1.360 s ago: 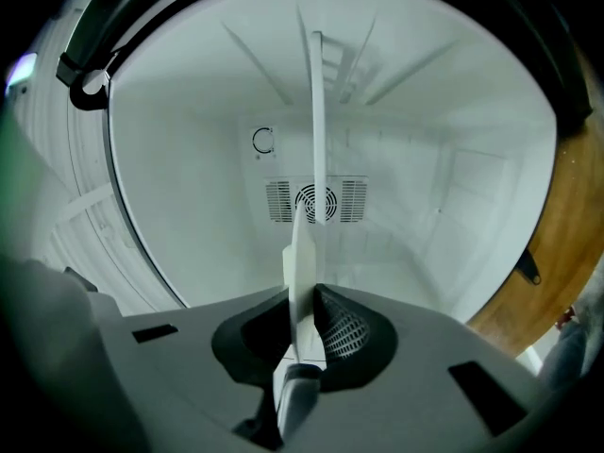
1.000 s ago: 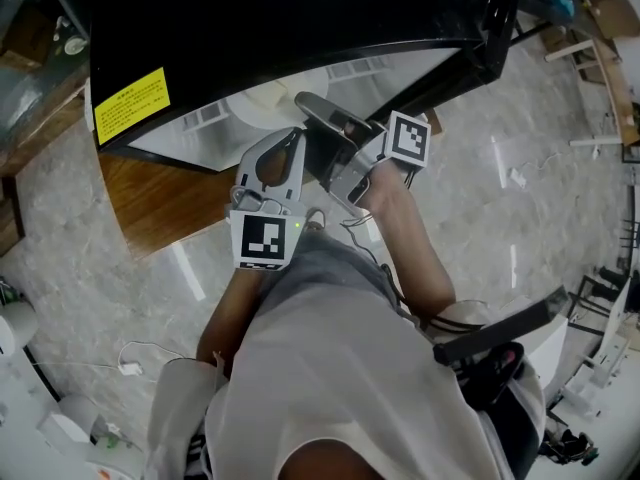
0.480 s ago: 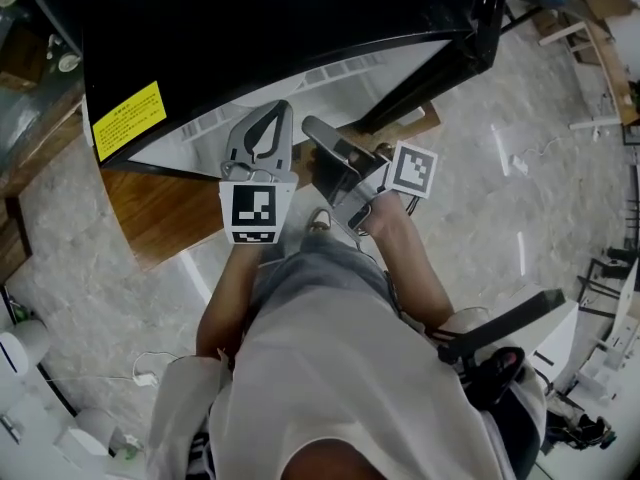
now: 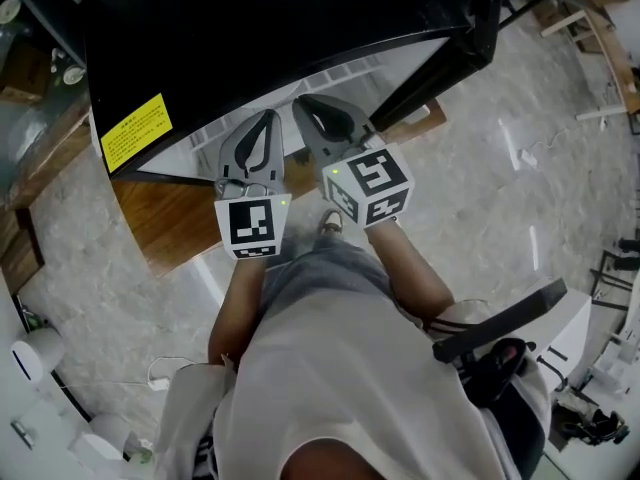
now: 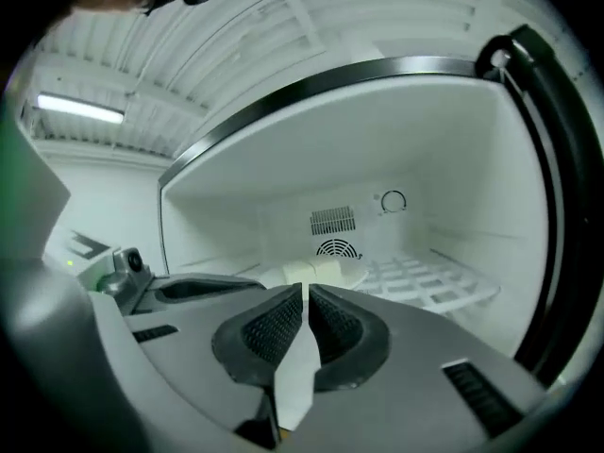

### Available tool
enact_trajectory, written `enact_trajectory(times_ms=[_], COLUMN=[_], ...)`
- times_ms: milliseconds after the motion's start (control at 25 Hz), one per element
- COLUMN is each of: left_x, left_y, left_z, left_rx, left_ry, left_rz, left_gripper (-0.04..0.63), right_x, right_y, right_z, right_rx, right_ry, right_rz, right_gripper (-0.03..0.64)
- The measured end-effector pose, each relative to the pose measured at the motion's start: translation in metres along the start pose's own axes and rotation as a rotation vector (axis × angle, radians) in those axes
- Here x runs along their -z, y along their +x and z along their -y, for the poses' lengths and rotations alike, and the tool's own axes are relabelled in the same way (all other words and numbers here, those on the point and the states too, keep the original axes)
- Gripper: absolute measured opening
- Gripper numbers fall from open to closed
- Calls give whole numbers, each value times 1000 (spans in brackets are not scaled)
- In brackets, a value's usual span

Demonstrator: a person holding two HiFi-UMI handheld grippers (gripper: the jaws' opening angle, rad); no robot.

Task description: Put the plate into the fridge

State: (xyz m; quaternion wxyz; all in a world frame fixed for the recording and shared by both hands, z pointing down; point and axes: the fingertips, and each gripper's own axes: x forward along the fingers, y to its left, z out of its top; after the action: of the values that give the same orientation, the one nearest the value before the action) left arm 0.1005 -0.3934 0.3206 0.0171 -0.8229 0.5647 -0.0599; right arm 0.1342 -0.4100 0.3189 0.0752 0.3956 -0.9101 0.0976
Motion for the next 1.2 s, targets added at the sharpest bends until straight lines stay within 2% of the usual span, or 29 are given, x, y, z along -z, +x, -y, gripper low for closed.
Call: enact_trajectory(times_ms=[160, 280, 400, 600, 840, 1000, 1200], left_x=[5, 7, 8, 12, 10, 6, 8], left_y=[3, 3, 5, 7, 0, -7, -20], left_z=[-16, -15, -17, -9, 1, 10, 29], left_rx=[-37, -31, -31, -33, -44, -26, -26], left_ry=[20, 15, 5, 65, 6, -53, -89], left_rz=[-35, -39, -28, -32, -23, -30, -43], left_gripper=[17, 17, 17, 17, 17, 17, 17], right_x=[2, 4, 5, 6, 6, 4, 11], right_y=[16, 19, 22, 11, -17, -24, -38], right_z=[-6, -5, -3, -1, -2, -9, -14], right_rx=[17, 43, 31, 39, 43, 32, 8], right_ry=[-82, -97, -88, -97, -90, -91, -105], right_rz=[-25, -32, -26, -24, 1, -9, -26], right_gripper=[20, 18, 18, 18, 18, 17, 17])
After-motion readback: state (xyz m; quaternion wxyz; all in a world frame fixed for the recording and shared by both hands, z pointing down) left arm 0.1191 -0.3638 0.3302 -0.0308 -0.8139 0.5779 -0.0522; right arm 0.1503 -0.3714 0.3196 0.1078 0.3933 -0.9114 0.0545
